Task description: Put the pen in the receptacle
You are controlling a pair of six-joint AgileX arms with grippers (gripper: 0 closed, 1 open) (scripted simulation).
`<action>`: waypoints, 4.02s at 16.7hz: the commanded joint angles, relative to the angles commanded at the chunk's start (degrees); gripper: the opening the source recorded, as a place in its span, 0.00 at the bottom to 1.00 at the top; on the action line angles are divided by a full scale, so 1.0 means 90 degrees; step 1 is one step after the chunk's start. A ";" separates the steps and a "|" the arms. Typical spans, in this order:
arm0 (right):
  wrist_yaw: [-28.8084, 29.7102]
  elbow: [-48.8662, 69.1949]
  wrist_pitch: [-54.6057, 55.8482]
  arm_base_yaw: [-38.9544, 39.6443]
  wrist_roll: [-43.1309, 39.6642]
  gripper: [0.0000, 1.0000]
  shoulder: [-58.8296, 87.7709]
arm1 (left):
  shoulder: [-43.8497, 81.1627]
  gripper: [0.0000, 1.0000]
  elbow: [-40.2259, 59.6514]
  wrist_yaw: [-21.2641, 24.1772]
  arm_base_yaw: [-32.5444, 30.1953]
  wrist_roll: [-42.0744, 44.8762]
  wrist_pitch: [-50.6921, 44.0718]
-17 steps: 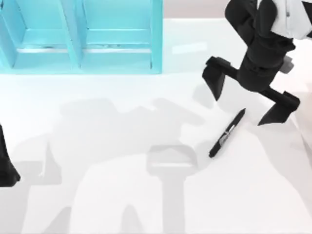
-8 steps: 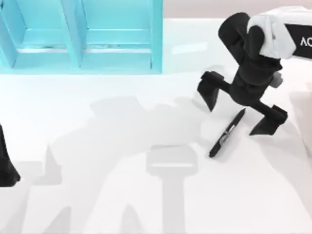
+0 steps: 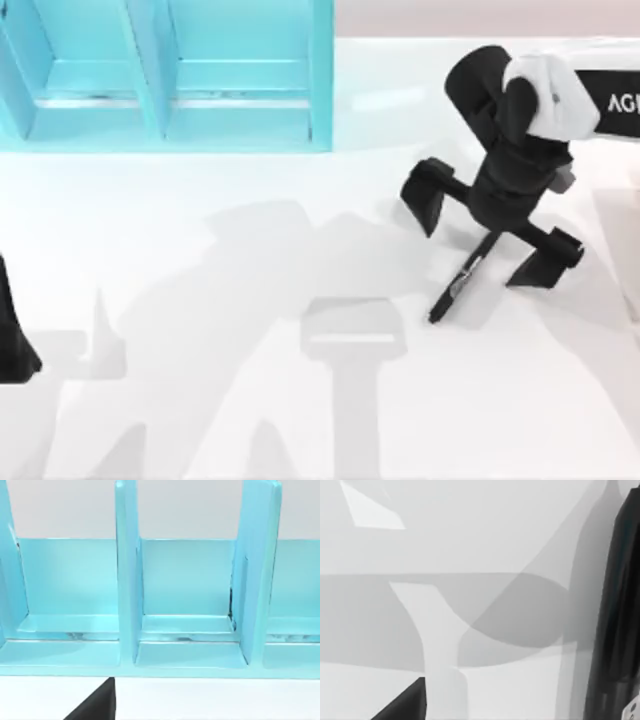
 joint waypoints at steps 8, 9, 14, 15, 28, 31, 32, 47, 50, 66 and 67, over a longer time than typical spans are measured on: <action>0.0000 0.0000 0.0000 0.0000 0.0000 0.40 0.0000 | 0.0000 1.00 0.0000 0.0000 0.0000 0.0000 0.0000; 0.0000 0.0000 0.0000 0.0000 0.0000 0.32 0.0000 | 0.0000 1.00 0.0000 0.0000 0.0000 0.0000 0.0000; 0.0000 0.0000 0.0000 0.0000 0.0000 0.00 0.0000 | 0.0000 1.00 0.0000 0.0000 0.0000 0.0000 0.0000; 0.0000 0.0000 0.0000 0.0000 0.0000 0.00 0.0000 | 0.0000 1.00 0.0000 0.0000 0.0000 0.0000 0.0000; 0.0225 0.0813 -0.1622 -0.0026 -0.0226 0.00 -0.0734 | 0.0000 1.00 0.0000 0.0000 0.0000 0.0000 0.0000; 0.0229 0.1403 -0.2492 -0.0036 -0.0236 0.00 -0.0959 | 0.0000 1.00 0.0000 0.0000 0.0000 0.0000 0.0000; 0.0232 0.1543 -0.2657 -0.0042 -0.0245 0.00 -0.1032 | 0.0000 1.00 0.0000 0.0000 0.0000 0.0000 0.0000; 0.0250 0.1470 -0.3066 -0.2472 -0.0226 0.00 -0.1290 | 0.0000 1.00 0.0000 0.0000 0.0000 0.0000 0.0000; 0.0279 0.1342 -0.3205 -0.3728 -0.0320 0.00 -0.1407 | 0.0000 1.00 0.0000 0.0000 0.0000 0.0000 0.0000; 0.0240 0.1140 -0.3266 -0.6420 -0.0484 0.00 -0.1931 | 0.0000 1.00 0.0000 0.0000 0.0000 0.0000 0.0000; 0.0230 0.1114 -0.3188 -0.6312 -0.0382 0.00 -0.1947 | 0.0000 1.00 0.0000 0.0000 0.0000 0.0000 0.0000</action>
